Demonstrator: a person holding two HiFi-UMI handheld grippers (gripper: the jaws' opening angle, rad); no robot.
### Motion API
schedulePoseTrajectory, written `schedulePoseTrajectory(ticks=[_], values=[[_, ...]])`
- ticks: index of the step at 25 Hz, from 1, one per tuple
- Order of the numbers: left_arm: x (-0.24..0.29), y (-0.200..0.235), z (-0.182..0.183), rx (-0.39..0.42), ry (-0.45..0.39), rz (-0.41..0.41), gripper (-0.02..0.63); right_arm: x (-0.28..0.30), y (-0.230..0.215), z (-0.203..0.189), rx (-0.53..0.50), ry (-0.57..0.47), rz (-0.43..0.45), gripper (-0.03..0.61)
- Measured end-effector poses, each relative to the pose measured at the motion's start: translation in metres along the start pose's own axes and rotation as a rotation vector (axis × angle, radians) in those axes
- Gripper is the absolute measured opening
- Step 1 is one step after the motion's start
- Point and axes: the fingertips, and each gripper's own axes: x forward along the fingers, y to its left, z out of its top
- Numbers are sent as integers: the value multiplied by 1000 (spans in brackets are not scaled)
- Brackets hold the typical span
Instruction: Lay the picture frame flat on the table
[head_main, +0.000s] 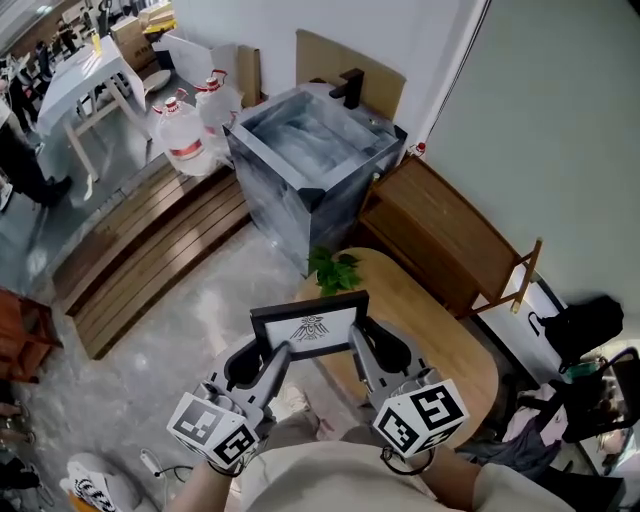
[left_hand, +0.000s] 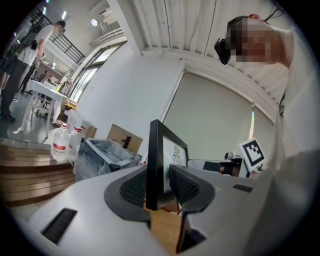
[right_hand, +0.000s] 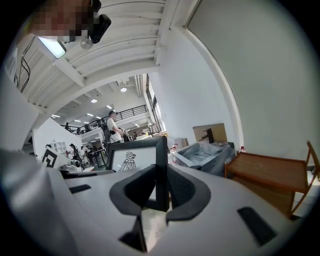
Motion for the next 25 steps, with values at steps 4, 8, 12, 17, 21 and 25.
schedulePoseTrajectory(ticks=[4, 8, 12, 17, 21, 25], values=[[9, 21, 11, 6, 12, -26, 114, 22, 0, 4, 9, -7, -20, 52], [18, 29, 12, 3, 22, -27, 114, 30, -7, 0, 53, 2, -46, 52], [30, 32, 6, 5, 46, -17, 115, 34, -19, -4, 93, 29, -72, 52], [45, 39, -9, 1, 60, 47, 126, 38, -35, -17, 109, 65, -75, 52], [58, 49, -31, -22, 77, 105, 133, 45, -53, -39, 158, 111, -82, 52], [72, 65, -60, -31, 111, 161, 137, 59, -73, -73, 221, 171, -97, 52]])
